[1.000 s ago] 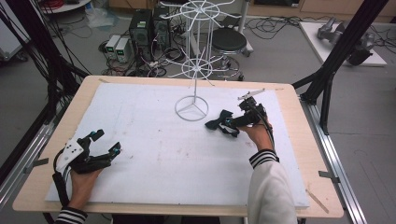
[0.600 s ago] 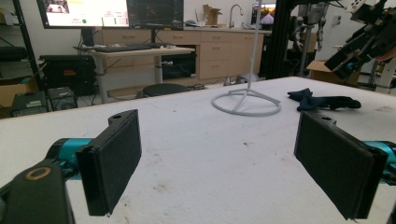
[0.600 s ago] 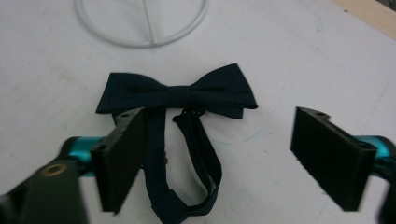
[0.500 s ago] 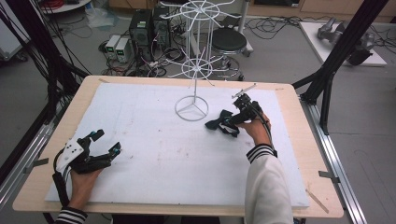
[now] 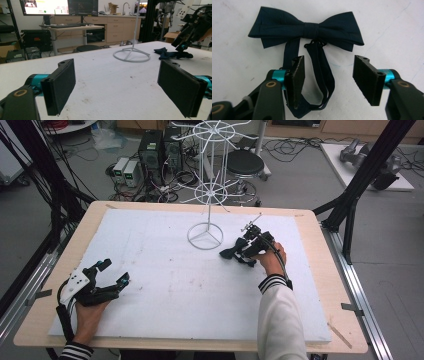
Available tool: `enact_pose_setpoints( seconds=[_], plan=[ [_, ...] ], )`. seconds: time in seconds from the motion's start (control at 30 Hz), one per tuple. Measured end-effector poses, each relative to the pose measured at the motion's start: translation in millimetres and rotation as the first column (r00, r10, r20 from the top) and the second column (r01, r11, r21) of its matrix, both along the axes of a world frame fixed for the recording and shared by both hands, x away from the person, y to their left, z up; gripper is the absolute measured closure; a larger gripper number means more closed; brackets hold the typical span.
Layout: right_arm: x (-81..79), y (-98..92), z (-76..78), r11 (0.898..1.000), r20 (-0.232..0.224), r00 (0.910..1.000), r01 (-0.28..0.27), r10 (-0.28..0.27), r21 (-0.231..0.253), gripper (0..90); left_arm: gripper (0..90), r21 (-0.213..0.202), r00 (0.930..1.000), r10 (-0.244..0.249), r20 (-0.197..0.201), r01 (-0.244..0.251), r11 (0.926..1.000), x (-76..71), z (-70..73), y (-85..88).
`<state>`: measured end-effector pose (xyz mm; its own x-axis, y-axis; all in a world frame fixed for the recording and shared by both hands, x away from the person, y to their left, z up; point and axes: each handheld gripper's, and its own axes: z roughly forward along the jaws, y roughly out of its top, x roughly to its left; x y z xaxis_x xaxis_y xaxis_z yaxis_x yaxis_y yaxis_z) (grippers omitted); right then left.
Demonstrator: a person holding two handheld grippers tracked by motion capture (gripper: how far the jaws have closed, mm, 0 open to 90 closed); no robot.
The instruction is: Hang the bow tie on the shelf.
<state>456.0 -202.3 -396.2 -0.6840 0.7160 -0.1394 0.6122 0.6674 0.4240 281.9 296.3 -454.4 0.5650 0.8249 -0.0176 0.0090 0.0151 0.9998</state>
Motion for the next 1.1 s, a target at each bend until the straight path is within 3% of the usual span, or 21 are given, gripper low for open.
enact_pose_setpoints(
  seconds=[0.2, 0.87, 1.1],
  plan=[
    [2.3, 0.9, -3.9, 1.0, -0.02, 0.9995, -0.025, 0.025, -0.012, 54.4, 15.3, 0.0, 1.0, 0.0, 0.001, 0.0, 1.0, -0.1, 0.0, 0.0],
    [7.4, 1.9, -15.7, 0.999, -0.076, 0.996, -0.048, 0.046, -0.024, 63.7, 15.3, 0.001, 1.0, 0.0, 0.002, 0.0, 1.0, -0.1, 0.0, 0.2],
    [7.3, 2.0, -15.3, 0.998, -0.083, 0.9953, -0.053, 0.051, -0.032, 76.8, 15.3, 0.001, 1.0, -0.001, 0.003, 0.001, 1.0, -0.1, 0.0, 0.3]
  ],
)
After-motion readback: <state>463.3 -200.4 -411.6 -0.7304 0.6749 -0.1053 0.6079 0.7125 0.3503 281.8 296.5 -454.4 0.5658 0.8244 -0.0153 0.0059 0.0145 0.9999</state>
